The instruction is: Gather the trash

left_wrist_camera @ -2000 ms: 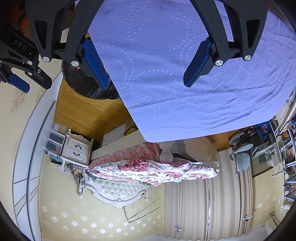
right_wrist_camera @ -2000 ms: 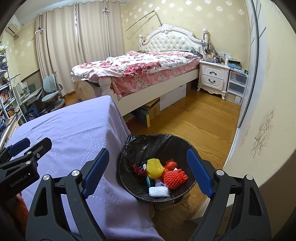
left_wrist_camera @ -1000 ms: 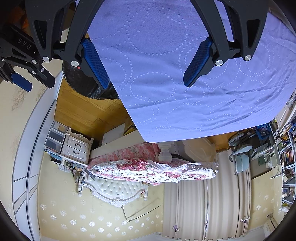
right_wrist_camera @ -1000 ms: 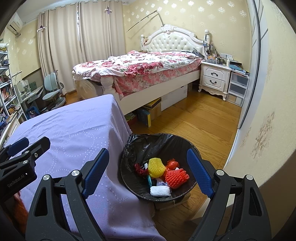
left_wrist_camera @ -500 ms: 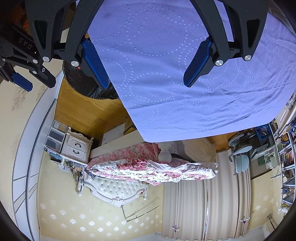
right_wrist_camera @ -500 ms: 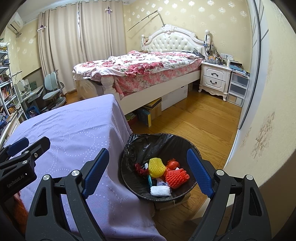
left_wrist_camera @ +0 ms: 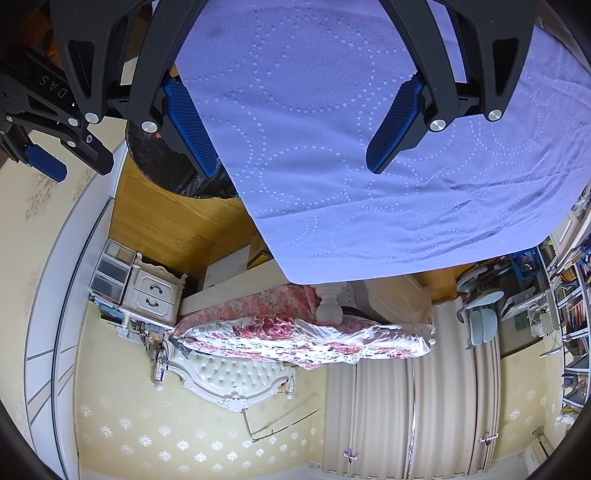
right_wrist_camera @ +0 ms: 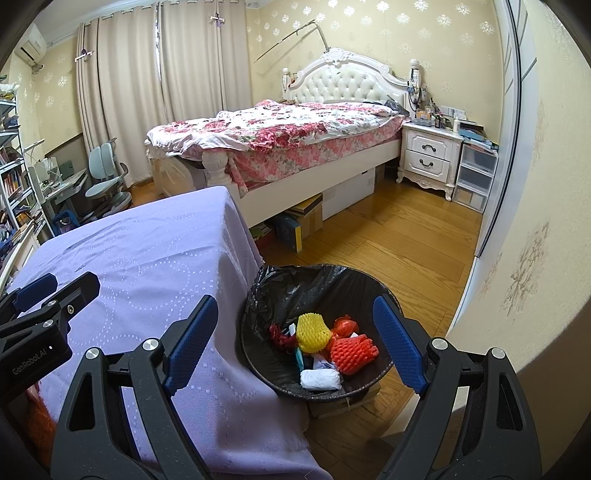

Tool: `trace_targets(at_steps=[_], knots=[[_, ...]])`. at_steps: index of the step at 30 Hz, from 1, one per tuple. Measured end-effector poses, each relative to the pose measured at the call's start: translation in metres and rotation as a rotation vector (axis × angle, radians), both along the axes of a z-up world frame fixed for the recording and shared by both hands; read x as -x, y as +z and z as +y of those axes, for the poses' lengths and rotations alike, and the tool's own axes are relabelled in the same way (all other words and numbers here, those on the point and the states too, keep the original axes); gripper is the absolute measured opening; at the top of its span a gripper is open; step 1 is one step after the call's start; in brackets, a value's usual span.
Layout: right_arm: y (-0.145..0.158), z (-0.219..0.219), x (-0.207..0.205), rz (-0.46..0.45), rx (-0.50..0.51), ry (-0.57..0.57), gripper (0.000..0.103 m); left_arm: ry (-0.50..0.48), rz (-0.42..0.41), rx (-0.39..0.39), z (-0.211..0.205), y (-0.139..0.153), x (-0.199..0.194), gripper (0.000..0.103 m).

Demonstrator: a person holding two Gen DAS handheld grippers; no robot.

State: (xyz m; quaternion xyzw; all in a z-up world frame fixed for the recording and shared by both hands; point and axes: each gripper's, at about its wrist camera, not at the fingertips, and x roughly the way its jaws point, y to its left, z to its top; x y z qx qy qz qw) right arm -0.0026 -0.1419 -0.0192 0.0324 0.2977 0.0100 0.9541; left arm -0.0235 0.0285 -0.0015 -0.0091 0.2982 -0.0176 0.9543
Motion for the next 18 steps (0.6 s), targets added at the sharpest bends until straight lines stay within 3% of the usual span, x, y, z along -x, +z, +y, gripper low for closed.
trace_targets(at_steps=[18], knots=[[0.0008, 0.0006, -0.0001, 0.0, 0.002, 0.001, 0.084, 0.002, -0.006, -0.004, 0.0007, 0.0011, 0.0015, 0.083]])
